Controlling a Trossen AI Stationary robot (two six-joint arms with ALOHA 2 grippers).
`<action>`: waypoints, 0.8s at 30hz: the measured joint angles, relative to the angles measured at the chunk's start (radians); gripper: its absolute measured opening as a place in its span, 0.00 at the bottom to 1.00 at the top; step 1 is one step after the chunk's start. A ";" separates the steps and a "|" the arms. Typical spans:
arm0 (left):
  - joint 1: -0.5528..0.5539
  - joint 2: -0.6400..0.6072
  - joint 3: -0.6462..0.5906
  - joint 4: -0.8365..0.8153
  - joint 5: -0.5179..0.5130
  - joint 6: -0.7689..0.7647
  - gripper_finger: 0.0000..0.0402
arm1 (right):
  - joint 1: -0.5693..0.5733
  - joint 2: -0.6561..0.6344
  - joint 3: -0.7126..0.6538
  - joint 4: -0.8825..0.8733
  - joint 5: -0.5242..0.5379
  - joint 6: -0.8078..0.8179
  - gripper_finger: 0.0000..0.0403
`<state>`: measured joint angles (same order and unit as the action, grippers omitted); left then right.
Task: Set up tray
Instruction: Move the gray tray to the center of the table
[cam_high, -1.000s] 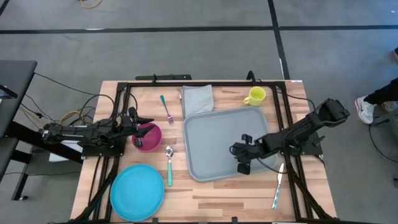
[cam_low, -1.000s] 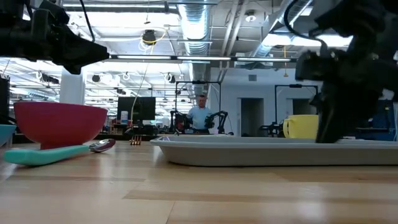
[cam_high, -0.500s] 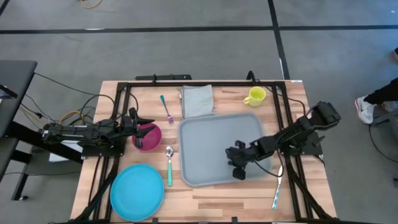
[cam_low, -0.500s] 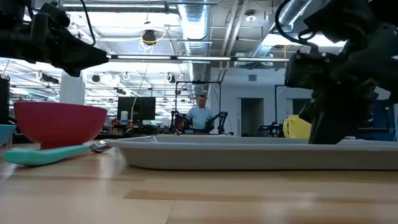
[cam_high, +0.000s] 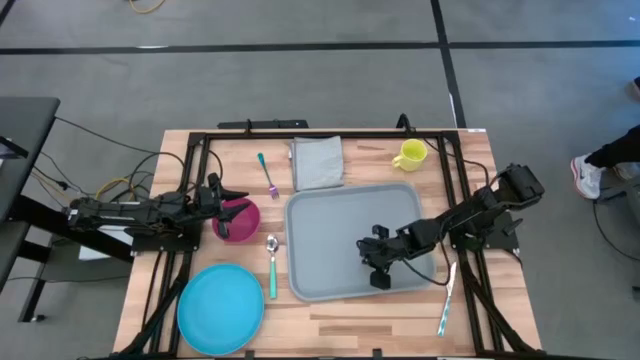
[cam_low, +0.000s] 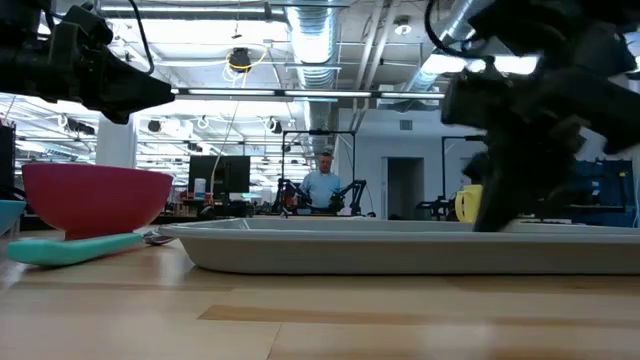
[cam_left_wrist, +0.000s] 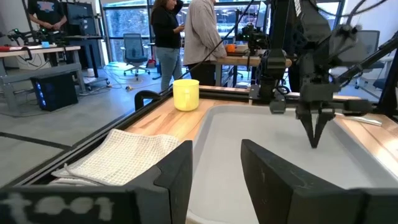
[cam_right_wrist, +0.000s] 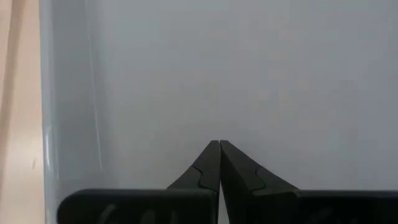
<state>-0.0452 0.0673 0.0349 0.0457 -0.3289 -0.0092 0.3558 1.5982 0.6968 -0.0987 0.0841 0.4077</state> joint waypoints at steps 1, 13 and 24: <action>0.000 0.000 0.000 -0.005 0.000 -0.001 0.32 | 0.000 -0.008 0.012 -0.028 0.006 -0.013 0.00; 0.000 0.000 0.000 -0.034 0.001 -0.003 0.32 | -0.044 -0.058 0.020 -0.415 0.144 0.020 0.00; 0.000 0.000 0.000 -0.037 0.001 -0.014 0.32 | -0.099 -0.043 -0.041 -0.217 -0.069 0.035 0.00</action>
<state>-0.0452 0.0675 0.0353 0.0082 -0.3283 -0.0235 0.2571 1.5547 0.6559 -0.3160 0.0154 0.4432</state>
